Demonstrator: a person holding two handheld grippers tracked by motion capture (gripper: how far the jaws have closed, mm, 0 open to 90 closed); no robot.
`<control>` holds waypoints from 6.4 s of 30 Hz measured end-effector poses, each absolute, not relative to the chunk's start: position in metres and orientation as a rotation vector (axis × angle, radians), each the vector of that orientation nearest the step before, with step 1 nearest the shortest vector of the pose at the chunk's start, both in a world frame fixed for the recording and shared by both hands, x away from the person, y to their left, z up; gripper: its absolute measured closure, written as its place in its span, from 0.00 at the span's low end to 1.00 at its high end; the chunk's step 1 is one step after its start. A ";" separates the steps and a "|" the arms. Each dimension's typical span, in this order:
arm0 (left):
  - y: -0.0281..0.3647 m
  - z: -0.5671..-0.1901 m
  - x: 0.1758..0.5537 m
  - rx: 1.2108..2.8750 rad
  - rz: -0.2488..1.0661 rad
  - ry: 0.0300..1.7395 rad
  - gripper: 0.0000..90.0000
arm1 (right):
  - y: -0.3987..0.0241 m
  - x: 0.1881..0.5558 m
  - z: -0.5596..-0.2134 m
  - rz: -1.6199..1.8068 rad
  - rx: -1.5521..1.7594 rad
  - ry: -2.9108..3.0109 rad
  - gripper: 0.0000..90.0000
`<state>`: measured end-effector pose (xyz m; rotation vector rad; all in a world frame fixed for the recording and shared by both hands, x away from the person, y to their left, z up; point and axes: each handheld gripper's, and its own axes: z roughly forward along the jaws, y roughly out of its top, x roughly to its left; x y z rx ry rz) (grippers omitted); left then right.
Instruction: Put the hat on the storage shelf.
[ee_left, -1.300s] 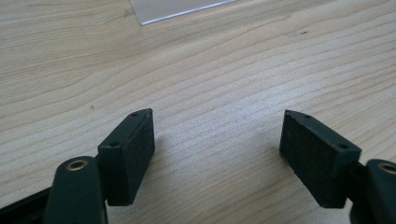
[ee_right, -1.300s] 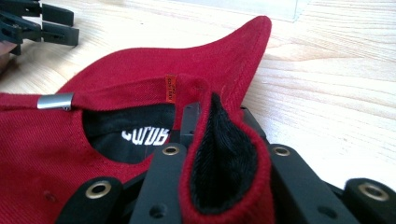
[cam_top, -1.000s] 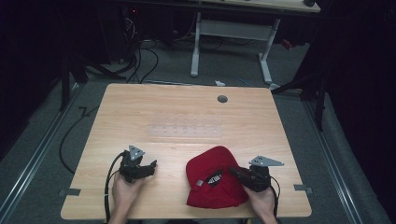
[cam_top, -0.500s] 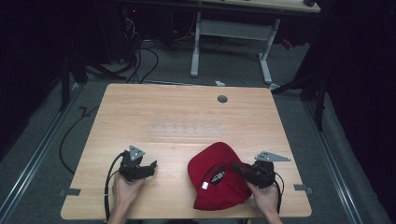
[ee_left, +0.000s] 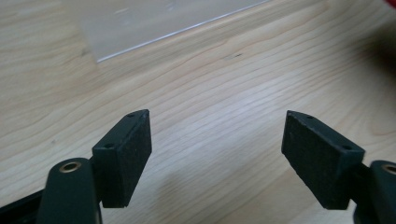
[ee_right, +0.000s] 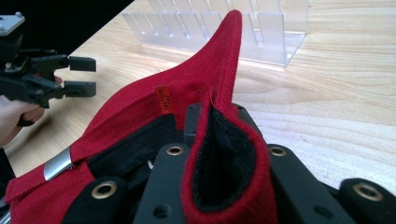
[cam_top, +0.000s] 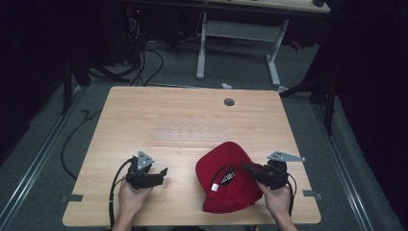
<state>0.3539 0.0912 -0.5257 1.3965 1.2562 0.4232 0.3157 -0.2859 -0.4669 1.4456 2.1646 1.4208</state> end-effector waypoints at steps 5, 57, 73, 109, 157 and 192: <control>0.078 -0.517 0.342 1.425 0.402 1.177 0.25 | -0.287 0.319 -0.462 1.416 1.454 2.160 0.89; 0.005 -0.489 0.306 1.589 0.296 0.902 0.18 | -0.262 0.357 -0.442 1.371 1.571 2.234 0.89; 0.002 -0.493 0.305 1.645 0.351 0.867 0.15 | -0.251 0.357 -0.441 1.328 1.560 2.303 0.89; 0.010 -0.486 0.304 1.640 0.371 0.788 0.54 | -0.242 0.353 -0.439 1.360 1.549 2.351 0.88; 0.023 -0.454 0.282 1.630 0.156 0.743 0.95 | -0.322 0.346 -0.445 1.504 1.615 1.911 0.47; 0.091 -0.427 0.334 1.257 0.226 1.023 0.95 | -0.309 0.348 -0.530 0.846 1.515 1.994 0.44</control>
